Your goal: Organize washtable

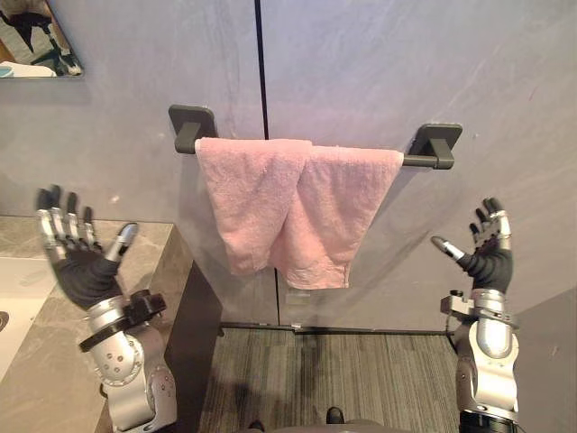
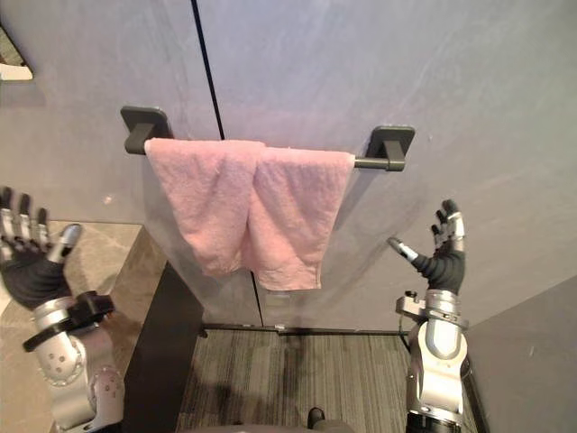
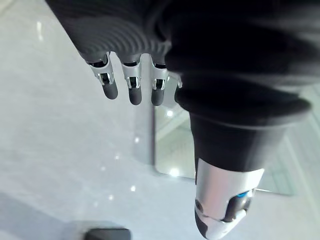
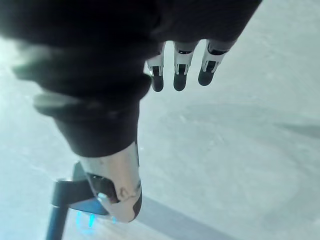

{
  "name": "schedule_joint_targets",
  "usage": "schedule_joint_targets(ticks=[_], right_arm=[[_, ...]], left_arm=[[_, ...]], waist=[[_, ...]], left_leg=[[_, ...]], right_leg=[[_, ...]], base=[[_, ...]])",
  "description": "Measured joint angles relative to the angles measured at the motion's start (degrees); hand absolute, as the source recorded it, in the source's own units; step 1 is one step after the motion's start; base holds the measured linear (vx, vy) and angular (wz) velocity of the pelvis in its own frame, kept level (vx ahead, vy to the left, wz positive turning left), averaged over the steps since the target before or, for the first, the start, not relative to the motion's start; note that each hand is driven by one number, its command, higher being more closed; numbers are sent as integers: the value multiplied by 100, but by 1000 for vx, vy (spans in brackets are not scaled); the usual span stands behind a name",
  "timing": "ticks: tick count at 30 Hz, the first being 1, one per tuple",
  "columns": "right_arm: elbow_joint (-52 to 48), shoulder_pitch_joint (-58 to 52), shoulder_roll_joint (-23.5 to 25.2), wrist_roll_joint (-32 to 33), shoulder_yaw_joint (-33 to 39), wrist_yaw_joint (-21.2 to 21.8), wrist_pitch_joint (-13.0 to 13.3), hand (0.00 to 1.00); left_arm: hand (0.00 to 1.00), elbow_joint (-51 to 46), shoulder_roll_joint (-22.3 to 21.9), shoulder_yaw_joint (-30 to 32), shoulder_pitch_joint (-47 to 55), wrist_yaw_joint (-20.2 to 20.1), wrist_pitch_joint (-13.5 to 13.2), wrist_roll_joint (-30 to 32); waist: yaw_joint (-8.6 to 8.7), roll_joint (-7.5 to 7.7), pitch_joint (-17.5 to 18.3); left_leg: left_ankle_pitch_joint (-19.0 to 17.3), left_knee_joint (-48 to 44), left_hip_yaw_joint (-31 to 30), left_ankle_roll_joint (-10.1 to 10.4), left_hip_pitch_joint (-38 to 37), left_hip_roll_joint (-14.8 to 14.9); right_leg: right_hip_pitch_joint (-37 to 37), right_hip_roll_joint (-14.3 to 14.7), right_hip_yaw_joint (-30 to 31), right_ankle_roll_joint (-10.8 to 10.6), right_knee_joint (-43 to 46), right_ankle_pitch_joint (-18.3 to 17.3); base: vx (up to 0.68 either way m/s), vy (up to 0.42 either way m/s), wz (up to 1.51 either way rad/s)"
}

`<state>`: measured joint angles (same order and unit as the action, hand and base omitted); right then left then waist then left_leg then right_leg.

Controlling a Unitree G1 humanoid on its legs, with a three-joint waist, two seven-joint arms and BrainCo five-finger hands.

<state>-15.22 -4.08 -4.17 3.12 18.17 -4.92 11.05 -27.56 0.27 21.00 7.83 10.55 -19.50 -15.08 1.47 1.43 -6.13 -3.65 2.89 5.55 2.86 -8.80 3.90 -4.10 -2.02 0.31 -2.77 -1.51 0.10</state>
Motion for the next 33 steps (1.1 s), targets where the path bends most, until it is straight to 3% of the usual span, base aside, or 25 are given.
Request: schedule_joint_targets(ticks=[5,9,12,16,21,26,33], right_arm=[[-786,494,-117,209,-88,4,348,0],[-1370,1045,-198,1183,-809,267,858,0],[-1476,1323,-209,1620,-1502,522,921,0],[-1471,1572,-215,2258,-2600,1059,880,0],[-1301,1620,-316,2728,-3266,1457,825,0],[-911,1617,-460,2838,-3635,1659,565,0],[-437,1610,-618,2830,-4079,1871,296,0]], left_arm=[[0,-698,135,-74,-72,-26,-170,6],[0,-996,513,-825,-483,-332,-339,-256],[0,-1019,639,-1465,-674,-667,-367,-596],[0,-680,942,-2576,-843,-1271,-292,-911],[0,72,1005,-3176,-934,-1696,27,-1194],[0,518,1082,-3455,-935,-1973,310,-1407],[0,1042,1086,-3462,-932,-2048,438,-1383]], waist=[[70,-90,-18],[76,-127,-18],[75,-162,-8],[74,-215,3],[76,-223,9],[76,-225,11],[75,-224,12]], left_leg=[[-1,-19,109,0,-10,-5],[-23,-89,135,-2,-12,-2],[-30,-94,213,-10,-42,-2],[-38,-102,282,-23,-59,-18],[-37,-102,333,-24,-50,-20],[-37,-96,421,-23,6,-21],[-37,-90,425,-24,15,-21]], right_leg=[[9,5,131,-2,-50,65],[-12,10,151,-1,-53,95],[-13,15,198,-7,-62,132],[2,11,282,-17,-78,191],[31,14,322,-20,-100,222],[51,20,420,-26,-274,343],[65,22,427,-30,-275,346]], base=[[-34,-10,-11],[-46,-17,-5],[-53,-12,-14],[-59,-10,-10],[-42,-16,-6],[-19,-17,-9],[-16,-12,-1]])
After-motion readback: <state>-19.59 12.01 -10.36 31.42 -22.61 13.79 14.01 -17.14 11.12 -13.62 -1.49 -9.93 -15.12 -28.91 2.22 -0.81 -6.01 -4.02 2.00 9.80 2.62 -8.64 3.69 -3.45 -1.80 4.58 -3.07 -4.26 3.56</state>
